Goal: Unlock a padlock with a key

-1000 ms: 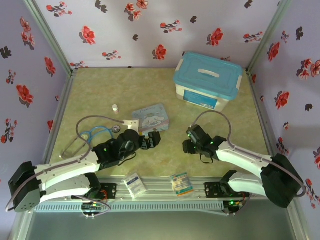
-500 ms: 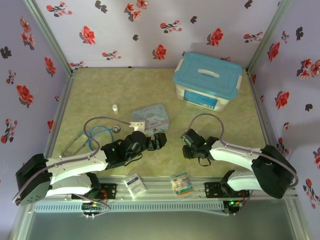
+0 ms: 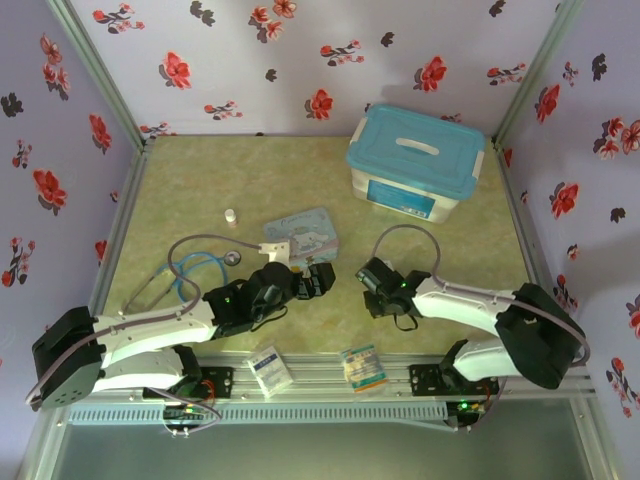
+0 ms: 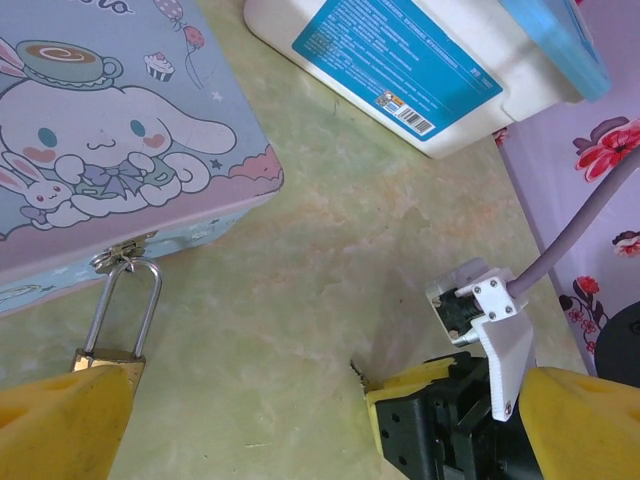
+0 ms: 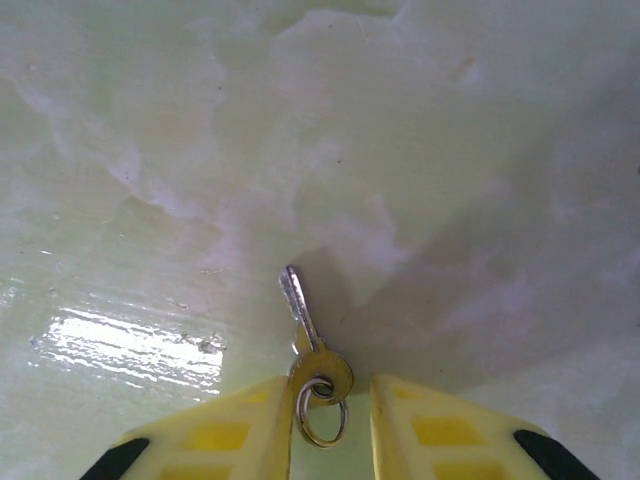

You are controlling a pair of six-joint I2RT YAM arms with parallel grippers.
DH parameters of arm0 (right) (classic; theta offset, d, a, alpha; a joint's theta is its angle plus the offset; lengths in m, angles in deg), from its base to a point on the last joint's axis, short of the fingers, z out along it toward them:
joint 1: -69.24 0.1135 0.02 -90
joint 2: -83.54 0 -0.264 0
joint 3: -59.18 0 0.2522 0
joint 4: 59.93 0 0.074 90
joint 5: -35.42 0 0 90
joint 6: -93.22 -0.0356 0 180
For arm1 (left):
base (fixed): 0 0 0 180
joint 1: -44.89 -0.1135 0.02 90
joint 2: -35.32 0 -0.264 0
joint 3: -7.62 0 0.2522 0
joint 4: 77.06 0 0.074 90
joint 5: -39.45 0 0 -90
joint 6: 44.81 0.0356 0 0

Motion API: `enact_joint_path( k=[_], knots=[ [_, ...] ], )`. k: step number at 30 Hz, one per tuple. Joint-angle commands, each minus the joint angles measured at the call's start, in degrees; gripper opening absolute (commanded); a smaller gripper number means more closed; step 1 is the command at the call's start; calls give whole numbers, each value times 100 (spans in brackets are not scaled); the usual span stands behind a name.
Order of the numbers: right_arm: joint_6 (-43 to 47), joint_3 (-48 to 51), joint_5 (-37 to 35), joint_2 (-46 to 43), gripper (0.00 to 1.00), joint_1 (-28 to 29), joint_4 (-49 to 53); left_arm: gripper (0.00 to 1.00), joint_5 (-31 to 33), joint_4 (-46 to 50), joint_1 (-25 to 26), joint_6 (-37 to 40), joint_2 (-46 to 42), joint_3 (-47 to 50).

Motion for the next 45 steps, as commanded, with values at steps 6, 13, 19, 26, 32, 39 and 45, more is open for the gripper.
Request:
enact_joint_path(
  k=[6, 13, 19, 26, 32, 39, 45],
  knots=[
    [100, -102, 277, 24, 0, 132, 22, 100, 301, -73, 37, -153, -2, 206],
    [242, 294, 778, -1039, 0, -4, -333, 97, 367, -380, 106, -308, 89, 267],
    [-30, 494, 1577, -1933, 0, -212, -875, 87, 751, -2372, 592, -899, 451, 666],
    [-753, 333, 2068, -2254, 0, -220, -1357, 73, 763, -3393, 723, -815, 1114, 628],
    [-918, 297, 2232, -2276, 0, -218, -1484, 65, 779, -2786, 747, -679, 1184, 345],
    [-1094, 408, 2367, -2313, 0, -216, -1738, 49, 759, -2148, 720, -542, 1415, -26],
    [-1170, 464, 2397, -2369, 0, -214, -1843, 35, 638, -2218, 719, -529, 1570, -131]
  ],
)
